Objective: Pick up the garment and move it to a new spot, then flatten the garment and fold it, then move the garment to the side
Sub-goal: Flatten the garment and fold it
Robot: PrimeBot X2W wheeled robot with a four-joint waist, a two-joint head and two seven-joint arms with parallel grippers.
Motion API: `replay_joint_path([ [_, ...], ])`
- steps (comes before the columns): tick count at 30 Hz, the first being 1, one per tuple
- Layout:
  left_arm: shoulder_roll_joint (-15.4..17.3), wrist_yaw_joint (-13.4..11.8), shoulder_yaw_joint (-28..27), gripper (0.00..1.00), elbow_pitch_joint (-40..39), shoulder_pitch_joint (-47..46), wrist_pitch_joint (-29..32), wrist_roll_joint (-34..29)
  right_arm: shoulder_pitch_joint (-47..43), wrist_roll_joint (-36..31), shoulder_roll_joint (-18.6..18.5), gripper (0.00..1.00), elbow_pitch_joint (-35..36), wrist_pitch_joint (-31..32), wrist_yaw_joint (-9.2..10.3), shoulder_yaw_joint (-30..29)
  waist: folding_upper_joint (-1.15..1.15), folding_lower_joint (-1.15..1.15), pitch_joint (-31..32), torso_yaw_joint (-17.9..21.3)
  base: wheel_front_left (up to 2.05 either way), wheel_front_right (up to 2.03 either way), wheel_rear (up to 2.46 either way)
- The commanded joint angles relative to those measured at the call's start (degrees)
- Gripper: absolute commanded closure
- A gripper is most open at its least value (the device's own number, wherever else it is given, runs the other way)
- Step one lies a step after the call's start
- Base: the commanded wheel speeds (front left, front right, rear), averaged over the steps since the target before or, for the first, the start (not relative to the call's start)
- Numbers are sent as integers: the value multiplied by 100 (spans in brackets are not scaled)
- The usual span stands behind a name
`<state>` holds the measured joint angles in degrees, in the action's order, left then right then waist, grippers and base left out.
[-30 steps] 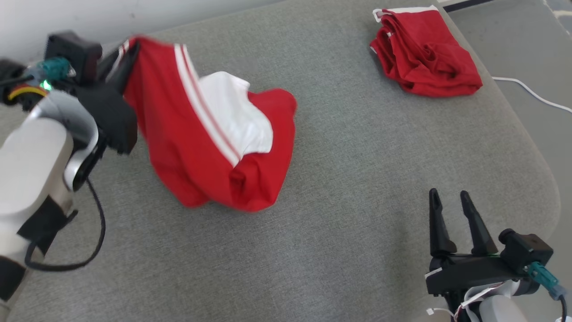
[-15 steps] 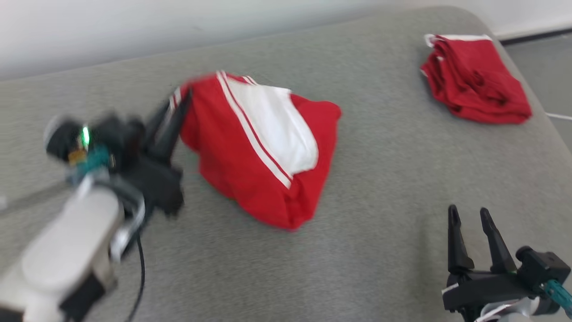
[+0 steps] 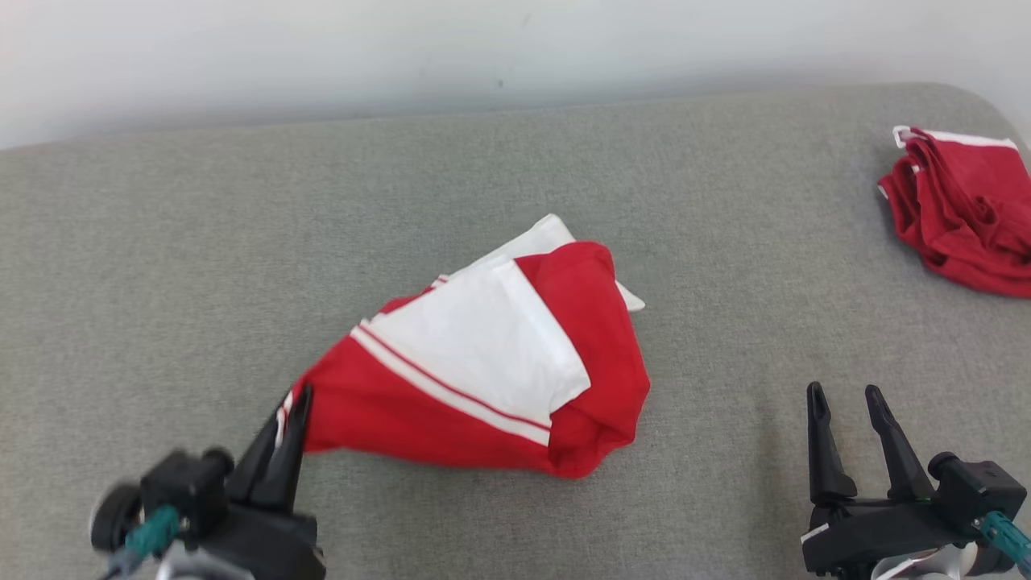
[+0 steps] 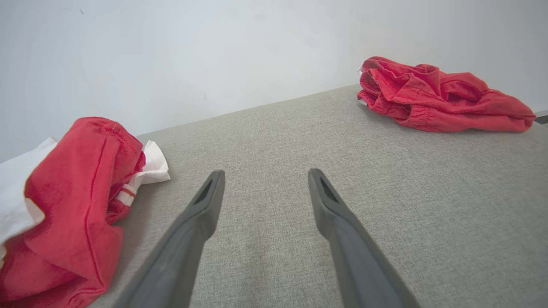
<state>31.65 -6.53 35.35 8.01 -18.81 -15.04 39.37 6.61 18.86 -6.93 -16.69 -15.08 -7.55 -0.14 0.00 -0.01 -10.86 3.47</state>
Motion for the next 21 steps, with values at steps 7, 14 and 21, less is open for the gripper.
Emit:
replay_joint_path([
  [7, -635, 255, -759, 0, 331, 906, -18, -342, -94, 35, -80, 0, -14, -9, 15, 39, 0, 1, 100, -83, 0, 0, 0],
  [14, -1210, 541, -1709, 0, 110, 1140, -18, -1045, -135, 27, -102, 0, -41, -9, 15, 45, 0, 1, 240, -71, 0, 0, 0],
  [21, -1726, 782, -2445, 0, -318, 1391, -18, -1735, -244, -24, -82, 0, -41, -9, 15, 75, 0, 1, 487, -42, 0, 0, 0],
])
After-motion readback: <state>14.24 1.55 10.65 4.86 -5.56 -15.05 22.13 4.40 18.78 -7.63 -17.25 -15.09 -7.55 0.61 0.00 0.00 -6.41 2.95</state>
